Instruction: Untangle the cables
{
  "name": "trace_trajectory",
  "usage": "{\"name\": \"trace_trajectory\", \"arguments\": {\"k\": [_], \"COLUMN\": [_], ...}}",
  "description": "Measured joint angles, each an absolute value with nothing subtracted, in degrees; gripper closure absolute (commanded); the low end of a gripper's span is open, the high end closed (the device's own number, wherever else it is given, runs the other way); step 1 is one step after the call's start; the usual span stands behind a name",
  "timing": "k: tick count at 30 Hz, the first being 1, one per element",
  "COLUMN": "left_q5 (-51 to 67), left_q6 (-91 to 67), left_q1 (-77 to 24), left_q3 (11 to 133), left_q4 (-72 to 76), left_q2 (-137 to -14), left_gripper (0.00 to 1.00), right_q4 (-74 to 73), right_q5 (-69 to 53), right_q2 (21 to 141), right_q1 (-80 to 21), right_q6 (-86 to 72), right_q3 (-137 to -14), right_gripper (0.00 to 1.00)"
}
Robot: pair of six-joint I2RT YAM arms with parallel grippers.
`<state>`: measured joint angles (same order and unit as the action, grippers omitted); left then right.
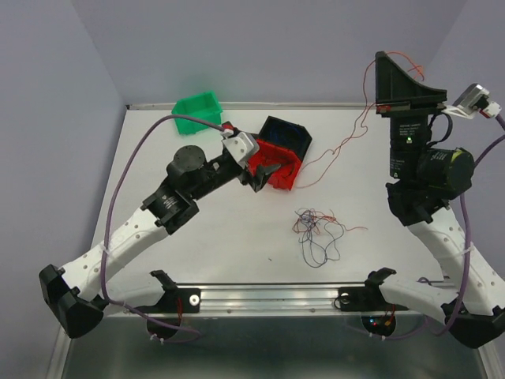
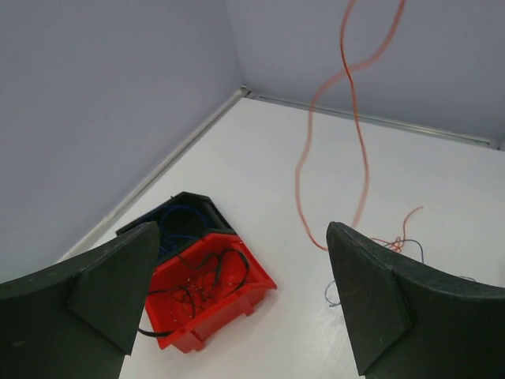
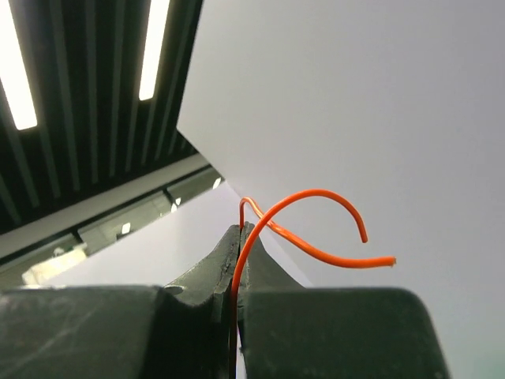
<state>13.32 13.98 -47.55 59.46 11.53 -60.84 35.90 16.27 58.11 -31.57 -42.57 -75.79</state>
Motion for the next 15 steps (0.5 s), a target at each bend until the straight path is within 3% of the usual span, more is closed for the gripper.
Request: {"name": "trace_trajectory", "arguments": {"k": [4,15], "left_q5": [16.5,33.3], "left_q6": [13.4,15.2], "left_q1": [-43.2,-43.1], "left_q3": [62.5,67.8], "left_q4": [11.8,11.7], "left_q2": [-61.3,-69.5], "left_gripper": [0.01,0.01], "right_q4": [35.7,36.3], "right_q5": [12.4,5.2], "right_q2": [59.1,64.0], "right_q1": [-31.6,-31.6], "right_q6": [-46.3,-53.7], "right_q3": [-70.5,-63.3], "right_gripper": [0.99,1.0]}}
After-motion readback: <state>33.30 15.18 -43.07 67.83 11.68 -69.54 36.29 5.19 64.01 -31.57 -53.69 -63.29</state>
